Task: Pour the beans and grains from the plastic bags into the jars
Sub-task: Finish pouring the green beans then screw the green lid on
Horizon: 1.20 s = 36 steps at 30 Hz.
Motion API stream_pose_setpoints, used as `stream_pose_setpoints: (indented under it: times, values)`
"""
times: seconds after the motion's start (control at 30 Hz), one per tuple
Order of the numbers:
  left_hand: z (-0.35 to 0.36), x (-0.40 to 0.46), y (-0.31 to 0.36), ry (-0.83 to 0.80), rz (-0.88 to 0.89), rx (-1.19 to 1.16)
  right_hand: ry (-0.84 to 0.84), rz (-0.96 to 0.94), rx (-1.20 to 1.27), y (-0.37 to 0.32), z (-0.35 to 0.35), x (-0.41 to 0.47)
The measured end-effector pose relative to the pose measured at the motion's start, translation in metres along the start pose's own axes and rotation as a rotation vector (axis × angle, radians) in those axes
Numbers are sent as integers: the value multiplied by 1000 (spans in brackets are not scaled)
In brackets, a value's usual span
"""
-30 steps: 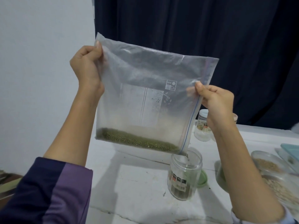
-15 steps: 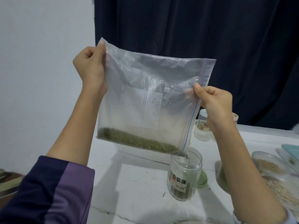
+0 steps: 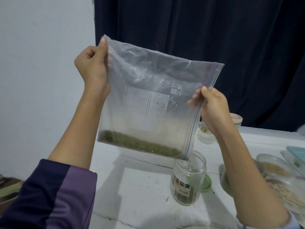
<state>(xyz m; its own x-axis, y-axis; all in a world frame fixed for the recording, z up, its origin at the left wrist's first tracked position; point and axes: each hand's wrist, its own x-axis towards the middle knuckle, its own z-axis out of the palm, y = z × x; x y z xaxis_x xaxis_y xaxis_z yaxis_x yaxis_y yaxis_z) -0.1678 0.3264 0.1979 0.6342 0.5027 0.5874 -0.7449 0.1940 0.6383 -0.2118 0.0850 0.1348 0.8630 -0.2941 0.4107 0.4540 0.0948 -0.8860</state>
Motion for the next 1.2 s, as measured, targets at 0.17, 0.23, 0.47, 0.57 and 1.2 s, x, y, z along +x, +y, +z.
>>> stream_pose_setpoints:
  times: [0.17,0.23,0.47,0.57,1.2]
  values:
    - [0,0,-1,-2,0,-6,15,0,-8,-4,-2,-1]
    - [-1,0,-1,-7,-4,-21,23,-56,-143,-2,-5,-4]
    - [-4,4,-2,-2,-6,-40,92,-86,-129,-4,-4,-10]
    - [-3,3,-2,-7,-5,-37,124,-83,-118,-5,-4,-11]
    - [-5,3,0,9,-12,-44,70,-92,-161,-8,-5,-12]
